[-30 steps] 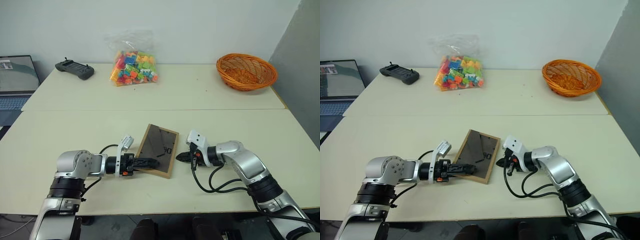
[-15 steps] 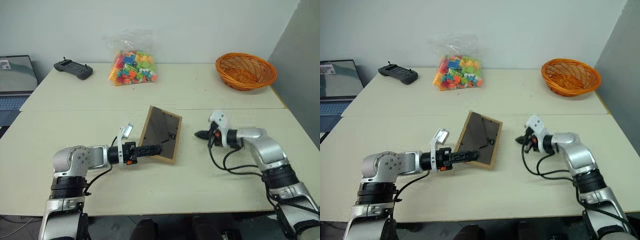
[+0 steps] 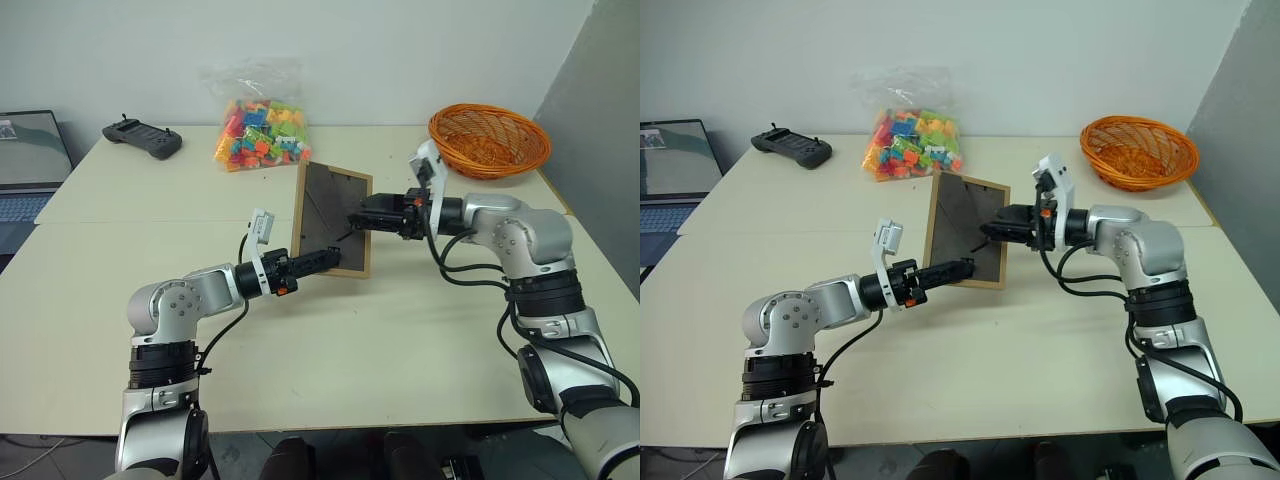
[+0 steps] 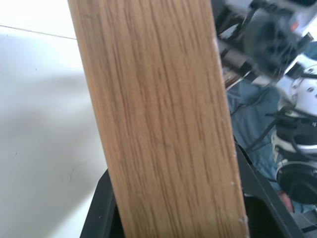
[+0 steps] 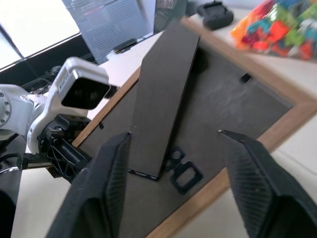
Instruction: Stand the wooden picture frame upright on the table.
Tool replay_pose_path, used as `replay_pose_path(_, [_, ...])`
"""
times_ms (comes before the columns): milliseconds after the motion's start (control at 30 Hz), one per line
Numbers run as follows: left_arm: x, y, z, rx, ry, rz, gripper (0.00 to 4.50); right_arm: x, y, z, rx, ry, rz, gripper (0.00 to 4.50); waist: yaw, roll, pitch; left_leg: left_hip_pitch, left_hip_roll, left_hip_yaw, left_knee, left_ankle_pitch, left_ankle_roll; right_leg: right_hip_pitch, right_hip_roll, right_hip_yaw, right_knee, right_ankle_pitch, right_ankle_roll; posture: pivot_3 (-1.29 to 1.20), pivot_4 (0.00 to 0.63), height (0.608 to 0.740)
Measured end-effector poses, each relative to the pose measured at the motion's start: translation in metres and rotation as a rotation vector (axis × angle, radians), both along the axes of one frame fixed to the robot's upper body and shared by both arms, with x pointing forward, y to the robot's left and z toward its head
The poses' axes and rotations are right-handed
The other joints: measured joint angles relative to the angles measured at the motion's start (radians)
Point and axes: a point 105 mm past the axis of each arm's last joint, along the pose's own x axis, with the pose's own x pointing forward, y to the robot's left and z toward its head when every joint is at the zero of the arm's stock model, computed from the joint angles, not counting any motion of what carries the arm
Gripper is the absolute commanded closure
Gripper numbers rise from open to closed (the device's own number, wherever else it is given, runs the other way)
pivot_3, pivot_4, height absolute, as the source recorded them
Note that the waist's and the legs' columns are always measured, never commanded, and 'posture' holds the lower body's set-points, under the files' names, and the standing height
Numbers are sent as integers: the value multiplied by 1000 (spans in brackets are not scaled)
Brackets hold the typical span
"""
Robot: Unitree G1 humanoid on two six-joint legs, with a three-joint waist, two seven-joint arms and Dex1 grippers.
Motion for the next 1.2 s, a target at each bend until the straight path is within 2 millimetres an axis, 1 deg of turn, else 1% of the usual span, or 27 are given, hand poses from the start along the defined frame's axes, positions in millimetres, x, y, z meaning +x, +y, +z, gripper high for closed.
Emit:
replay_pose_path(100, [1,1,0,10,0,17,3151,4,8,4,-9,-37,19,132,-2,0,0,0,0,0,0,0,-1,0,0,0,0,0,0,0,150,740])
replay_pose_path(133, [1,1,1,13,-4,22,3151,4,14,6,-4,-51,31,49,-2,0,0,0,0,0,0,0,-1,0,0,0,0,0,0,0,150,740])
replay_pose_path(233, [1,0,2,13,-9,24,3151,1,25,12,15,-66,68,49,-6,0,0,0,0,0,0,1,-2,0,0,0,0,0,0,0,150,740])
replay_pose_path(333, [0,-2,6,14,-24,22,3151,-8,36,16,40,-64,132,49,-6,0,0,0,0,0,0,1,-3,0,0,0,0,0,0,0,150,740])
replay_pose_path(500, [-2,-2,9,-1,-30,15,3151,-21,36,17,59,-45,188,49,-4,0,0,0,0,0,0,1,-3,0,0,0,0,0,0,0,150,740])
replay_pose_path(567, [-2,-2,9,-6,-29,12,3151,-27,31,15,67,-25,211,49,-4,0,0,0,0,0,0,1,-3,0,0,0,0,0,0,0,150,740])
replay_pose_path(767, [-7,-6,9,-4,-33,-3,3151,-35,19,13,75,11,225,49,-5,0,0,0,0,0,0,1,-2,0,0,0,0,0,0,0,150,740])
replay_pose_path(900, [-7,-5,10,-10,-22,0,3151,-33,1,9,54,20,177,49,-4,0,0,0,0,0,0,0,1,0,0,0,0,0,0,0,150,740])
replay_pose_path(967, [-8,-5,11,-19,-10,-2,3151,-29,-11,4,23,14,133,49,-3,0,0,0,0,0,0,0,1,0,0,0,0,0,0,0,150,740])
replay_pose_path(1000, [-9,-3,12,-32,1,1,3151,-25,-22,3,3,-3,94,49,-3,0,0,0,0,0,0,0,1,0,0,0,0,0,0,0,150,740])
replay_pose_path(1033, [-9,-1,13,-43,10,1,3151,-23,-28,4,-15,-25,69,49,-2,0,0,0,0,0,0,-1,1,0,0,0,0,0,0,0,150,740])
replay_pose_path(1067, [-9,1,16,-65,24,3,3151,-16,-41,5,-54,-88,14,49,-2,0,0,0,0,0,0,-1,1,0,0,0,0,0,0,0,150,740])
replay_pose_path(1100, [-9,5,21,-103,61,-3,3151,-8,-60,7,-141,-245,-55,49,1,0,0,0,0,0,0,-1,1,0,0,-1,0,0,0,0,150,740])
replay_pose_path(1133, [-9,9,24,-128,83,1,3151,-3,-73,6,-208,-345,-93,49,2,-1,0,0,0,0,0,-1,1,0,0,0,-1,0,0,0,150,740])
replay_pose_path(1167, [-9,12,26,-147,100,5,3151,-1,-79,5,-254,-418,-106,49,1,-1,0,0,0,1,0,-1,1,0,0,0,0,0,0,0,150,740])
replay_pose_path(1200, [-8,16,28,-186,140,2,3151,4,-87,-1,-361,-565,-119,49,1,-1,0,1,0,2,0,-1,1,1,0,0,0,0,1,0,150,740])
